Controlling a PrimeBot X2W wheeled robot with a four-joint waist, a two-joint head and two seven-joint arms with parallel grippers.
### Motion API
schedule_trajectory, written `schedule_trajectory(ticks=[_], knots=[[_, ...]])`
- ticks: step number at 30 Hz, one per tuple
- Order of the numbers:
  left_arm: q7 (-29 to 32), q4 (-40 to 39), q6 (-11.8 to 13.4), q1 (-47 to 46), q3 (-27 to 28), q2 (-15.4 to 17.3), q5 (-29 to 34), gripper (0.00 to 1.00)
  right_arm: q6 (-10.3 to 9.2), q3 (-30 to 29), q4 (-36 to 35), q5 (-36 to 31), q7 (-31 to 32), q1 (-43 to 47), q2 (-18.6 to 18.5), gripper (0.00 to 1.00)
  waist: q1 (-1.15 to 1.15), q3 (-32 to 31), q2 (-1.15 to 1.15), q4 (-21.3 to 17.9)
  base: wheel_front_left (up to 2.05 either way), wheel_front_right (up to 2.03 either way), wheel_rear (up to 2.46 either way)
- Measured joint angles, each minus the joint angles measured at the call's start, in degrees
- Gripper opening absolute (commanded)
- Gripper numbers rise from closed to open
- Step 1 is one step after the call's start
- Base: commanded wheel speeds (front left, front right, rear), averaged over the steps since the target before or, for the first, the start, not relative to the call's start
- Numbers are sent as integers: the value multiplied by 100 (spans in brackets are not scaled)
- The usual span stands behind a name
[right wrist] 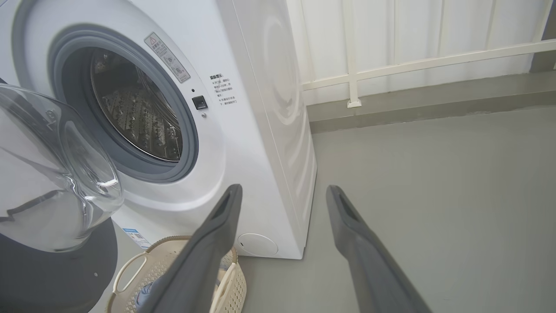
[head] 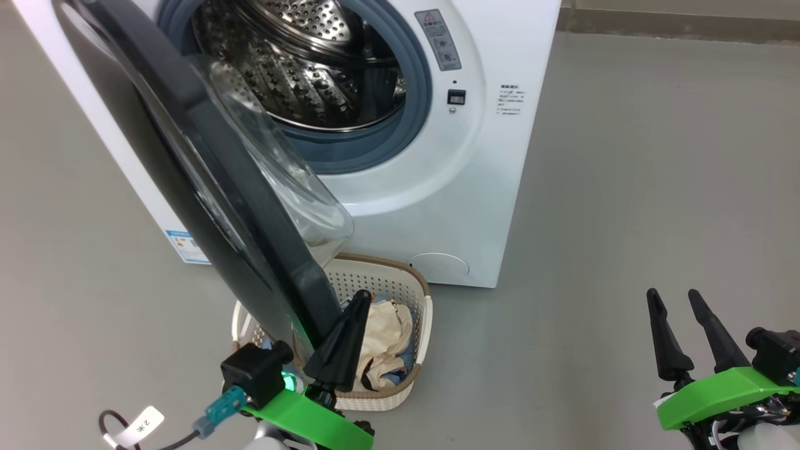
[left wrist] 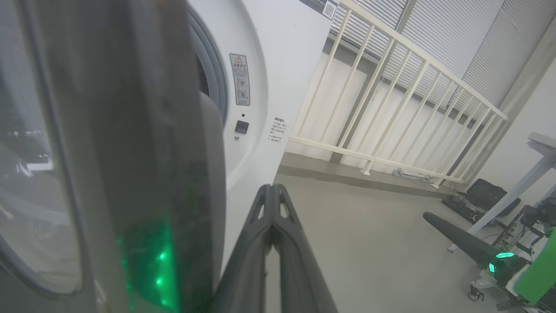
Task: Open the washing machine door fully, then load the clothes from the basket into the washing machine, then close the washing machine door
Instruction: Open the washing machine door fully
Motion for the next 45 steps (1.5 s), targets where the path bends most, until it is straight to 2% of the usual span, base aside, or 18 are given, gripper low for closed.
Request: schedule_trajectory(ticks=[22, 36, 45], knots=[[0, -62, -136, 164, 127, -100, 159, 0, 0, -25, -46, -16, 0, -9, -43, 100, 0, 59, 0, 598, 0, 0, 0], [0, -416, 125, 466, 338, -56, 438, 0, 0, -55, -77, -157, 0, -20, -155, 100, 0, 139, 0, 1129, 0, 0, 0], [-15, -593, 310, 695, 624, 113, 513, 0, 0, -62, -78, -159, 0, -18, -156, 100, 0, 130, 0, 1406, 0, 0, 0]])
